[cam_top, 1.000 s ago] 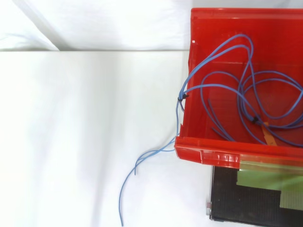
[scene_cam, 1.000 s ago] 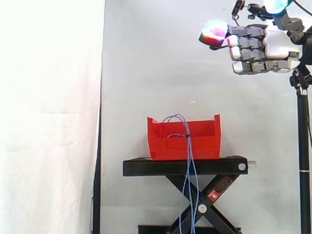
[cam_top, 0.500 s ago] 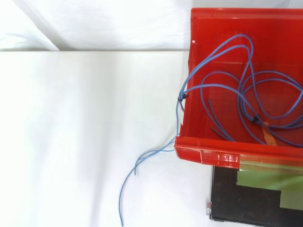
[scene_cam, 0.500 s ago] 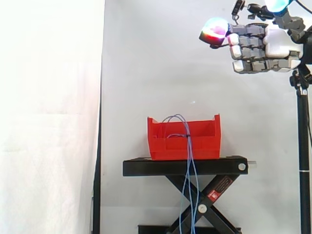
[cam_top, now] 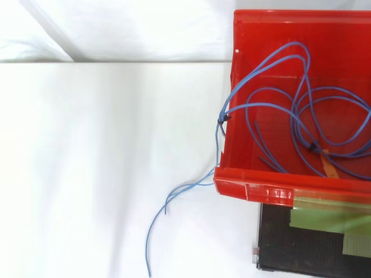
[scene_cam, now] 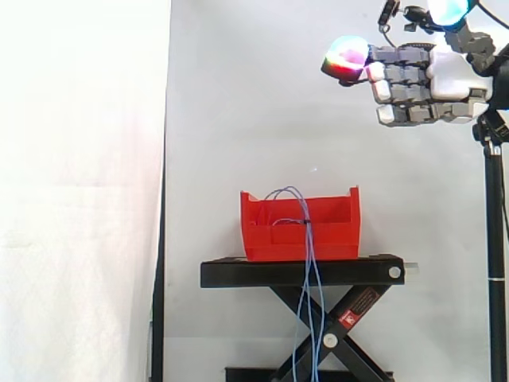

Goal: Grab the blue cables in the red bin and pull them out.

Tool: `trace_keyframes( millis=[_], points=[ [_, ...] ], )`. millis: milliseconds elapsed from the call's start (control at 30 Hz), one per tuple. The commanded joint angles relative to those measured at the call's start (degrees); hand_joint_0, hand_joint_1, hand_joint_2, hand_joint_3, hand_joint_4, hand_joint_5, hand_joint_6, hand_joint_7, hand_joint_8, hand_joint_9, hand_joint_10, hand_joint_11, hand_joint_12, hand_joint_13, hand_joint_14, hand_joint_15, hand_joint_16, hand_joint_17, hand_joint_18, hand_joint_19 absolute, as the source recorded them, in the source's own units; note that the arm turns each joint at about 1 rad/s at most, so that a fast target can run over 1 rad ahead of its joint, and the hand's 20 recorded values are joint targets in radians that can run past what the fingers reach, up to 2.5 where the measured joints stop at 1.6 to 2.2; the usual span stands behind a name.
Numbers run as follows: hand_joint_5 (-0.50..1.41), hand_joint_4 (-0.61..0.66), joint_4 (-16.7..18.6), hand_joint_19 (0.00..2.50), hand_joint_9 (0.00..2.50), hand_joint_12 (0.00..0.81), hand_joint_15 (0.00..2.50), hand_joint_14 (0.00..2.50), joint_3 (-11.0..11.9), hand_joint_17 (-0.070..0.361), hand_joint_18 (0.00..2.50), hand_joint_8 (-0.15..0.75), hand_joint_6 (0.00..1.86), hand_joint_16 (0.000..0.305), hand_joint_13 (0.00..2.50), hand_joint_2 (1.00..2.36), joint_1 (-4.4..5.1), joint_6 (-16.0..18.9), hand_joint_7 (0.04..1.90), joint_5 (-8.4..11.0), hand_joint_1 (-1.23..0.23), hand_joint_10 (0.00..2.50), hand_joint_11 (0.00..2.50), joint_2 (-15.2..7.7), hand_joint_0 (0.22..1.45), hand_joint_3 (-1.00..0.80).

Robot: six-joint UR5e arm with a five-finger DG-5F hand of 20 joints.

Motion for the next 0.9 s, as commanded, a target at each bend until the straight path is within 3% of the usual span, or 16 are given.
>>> trace_keyframes(
  millis=[0, 333, 433, 567, 700, 867],
  points=[
    [0.42, 0.22, -0.2, 0.5, 0.58, 0.364, 0.44, 0.02, 0.0, 0.114, 0.35, 0.278, 0.01, 0.051, 0.57, 1.0, 0.18, 0.1, 0.25, -0.14, -0.79, 0.01, 0.43, 0.0, 0.75, -1.0],
    [0.42, 0.22, -0.2, 0.49, 0.58, 0.362, 0.43, 0.02, 0.5, 0.114, 0.35, 0.278, 0.01, 0.051, 0.57, 1.0, 0.09, 0.4, 0.24, -0.05, -0.79, 0.01, 0.43, -0.1, 0.75, -1.0],
    [0.42, 0.22, 0.9, 0.49, 0.58, 0.364, 0.43, 0.02, 0.4, 0.114, 0.35, 0.28, 0.01, 0.051, 0.57, 1.0, 0.53, -1.1, 0.25, -0.05, -0.79, 0.01, 0.43, -0.2, 0.75, -1.0],
    [0.42, 0.22, 4.4, 0.49, 0.58, 0.363, 0.43, 0.02, 0.7, 0.114, 0.35, 0.278, 0.01, 0.051, 0.57, 1.0, 0.71, -2.9, 0.25, -0.23, -0.8, 0.01, 0.43, -3.2, 0.75, -1.0],
    [0.42, 0.22, 7.2, 0.5, 0.58, 0.362, 0.43, 0.02, 1.9, 0.114, 0.35, 0.28, 0.01, 0.051, 0.57, 1.0, 0.62, -1.8, 0.25, -1.2, -0.79, 0.01, 0.43, -6.1, 0.75, -1.0],
    [0.42, 0.22, 5.5, 0.5, 0.58, 0.361, 0.43, 0.02, 9.2, 0.114, 0.35, 0.28, 0.01, 0.051, 0.57, 1.0, 0.44, -1.3, 0.24, -2.08, -0.79, 0.02, 0.43, -12.3, 0.76, -1.0]
  ],
)
